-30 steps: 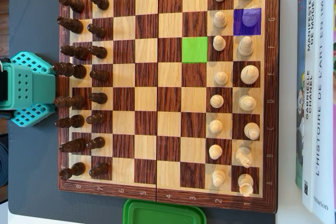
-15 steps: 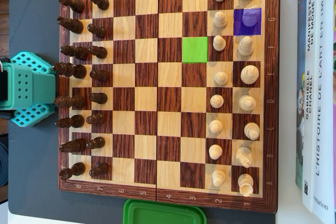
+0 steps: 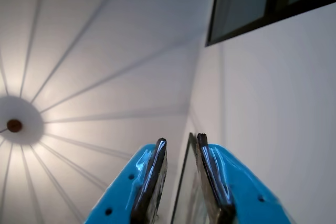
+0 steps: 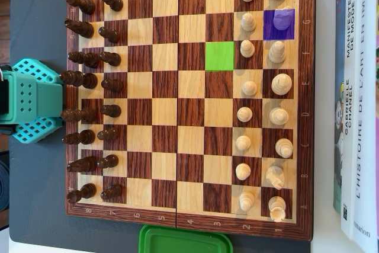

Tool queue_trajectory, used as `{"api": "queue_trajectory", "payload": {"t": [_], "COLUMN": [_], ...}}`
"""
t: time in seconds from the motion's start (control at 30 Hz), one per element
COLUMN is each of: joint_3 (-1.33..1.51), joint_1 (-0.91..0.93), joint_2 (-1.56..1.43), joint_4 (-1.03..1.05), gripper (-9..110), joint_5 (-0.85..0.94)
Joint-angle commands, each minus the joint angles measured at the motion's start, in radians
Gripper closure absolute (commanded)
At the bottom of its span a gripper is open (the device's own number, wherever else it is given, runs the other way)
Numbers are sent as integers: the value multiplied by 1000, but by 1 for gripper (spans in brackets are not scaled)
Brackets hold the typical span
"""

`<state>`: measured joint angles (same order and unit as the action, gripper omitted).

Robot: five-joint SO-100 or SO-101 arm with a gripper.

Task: Play chess

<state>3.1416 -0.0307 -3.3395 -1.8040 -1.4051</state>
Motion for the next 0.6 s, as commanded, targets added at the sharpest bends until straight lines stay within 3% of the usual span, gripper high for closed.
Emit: {"api": "queue_trajectory", "payload": {"t": [0.0,0.57], "joint_3": [18,18], "joint_1": [0,2], "joint_2": [2,2], "joint_4": [0,0], "gripper": [91,91], "joint_5": [2,-3]}}
